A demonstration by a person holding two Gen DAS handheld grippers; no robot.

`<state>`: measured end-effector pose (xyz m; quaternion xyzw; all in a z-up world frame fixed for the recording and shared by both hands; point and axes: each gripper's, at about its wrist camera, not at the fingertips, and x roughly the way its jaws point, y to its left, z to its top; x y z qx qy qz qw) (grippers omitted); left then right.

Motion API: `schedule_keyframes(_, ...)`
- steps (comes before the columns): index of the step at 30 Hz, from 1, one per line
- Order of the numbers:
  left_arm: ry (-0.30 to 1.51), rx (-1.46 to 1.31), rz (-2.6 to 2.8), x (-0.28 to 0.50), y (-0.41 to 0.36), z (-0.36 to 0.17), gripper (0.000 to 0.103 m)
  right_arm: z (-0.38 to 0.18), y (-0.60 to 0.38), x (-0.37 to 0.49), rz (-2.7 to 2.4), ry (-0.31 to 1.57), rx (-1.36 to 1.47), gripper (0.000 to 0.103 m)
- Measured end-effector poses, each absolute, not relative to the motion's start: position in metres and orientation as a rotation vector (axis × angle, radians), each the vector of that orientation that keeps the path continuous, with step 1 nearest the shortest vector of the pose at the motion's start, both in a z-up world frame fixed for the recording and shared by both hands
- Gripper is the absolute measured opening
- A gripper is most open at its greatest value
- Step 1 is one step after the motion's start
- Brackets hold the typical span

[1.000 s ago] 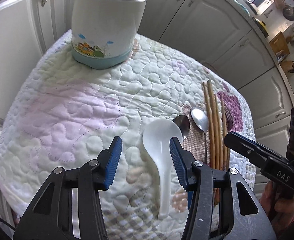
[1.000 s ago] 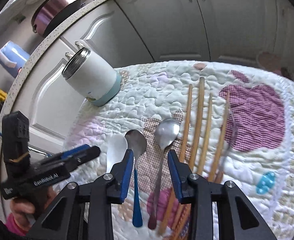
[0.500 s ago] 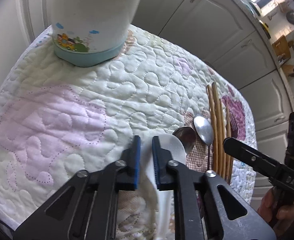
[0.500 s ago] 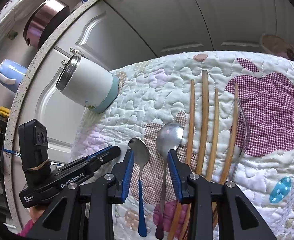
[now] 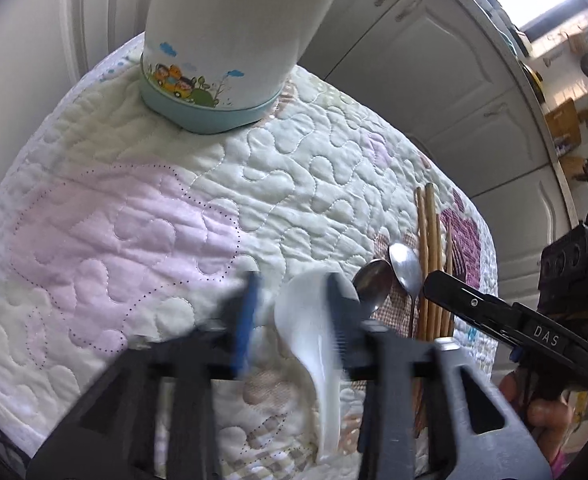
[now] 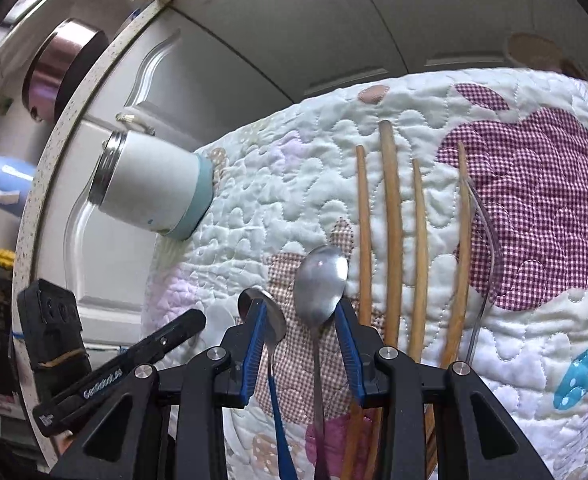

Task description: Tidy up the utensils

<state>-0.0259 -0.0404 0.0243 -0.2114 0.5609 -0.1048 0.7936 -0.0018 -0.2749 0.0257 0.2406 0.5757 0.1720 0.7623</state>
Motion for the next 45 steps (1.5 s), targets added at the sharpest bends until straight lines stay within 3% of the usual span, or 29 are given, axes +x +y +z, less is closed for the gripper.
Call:
schedule_keyframes(8, 1.198, -0.431, -0.228, -0.022, -0.052, 0.021, 0.040, 0.008, -0.284, 0.008, 0.380, 1.259, 0.630, 0.035)
schedule_keyframes(9, 1.200, -0.430, -0.241, -0.022, -0.053, 0.021, 0.033, 0.008, -0.285, 0.009, 0.385, 1.247, 0.652, 0.035)
schedule_keyframes(10, 1.214, -0.427, -0.257, -0.022, -0.055, 0.019, 0.016, 0.007, -0.286, 0.010, 0.390, 1.243, 0.666, 0.034)
schedule_keyframes(11, 1.224, -0.415, -0.262, -0.021, -0.057, 0.016, 0.015, 0.007, -0.286, 0.012, 0.394, 1.235, 0.681, 0.034)
schedule_keyframes(12, 1.208, -0.407, -0.260, -0.021, -0.059, 0.015, 0.014, 0.007, -0.286, 0.013, 0.392, 1.221, 0.682, 0.030)
schedule_keyframes(13, 1.203, -0.400, -0.259, -0.022, -0.060, 0.015, 0.012, 0.007, -0.284, 0.014, 0.392, 1.213, 0.672, 0.016)
schedule_keyframes(14, 1.197, -0.400, -0.256, -0.023, -0.059, 0.016, 0.010, 0.006, -0.283, 0.015, 0.393, 1.217, 0.657, 0.009)
schedule_keyframes(19, 1.172, -0.389, -0.280, -0.028, -0.055, 0.029, 0.003, 0.016, -0.278, 0.007, 0.406, 1.173, 0.607, 0.003)
schedule_keyframes(31, 1.101, -0.389, -0.304, -0.044, -0.045, 0.062, 0.001, 0.081, -0.283, -0.033, 0.470, 1.047, 0.516, 0.002)
schedule_keyframes(45, 0.905, -0.325, -0.289, -0.049, -0.017, 0.155, 0.001, 0.160, -0.261, -0.041, 0.547, 0.909, 0.456, 0.002)
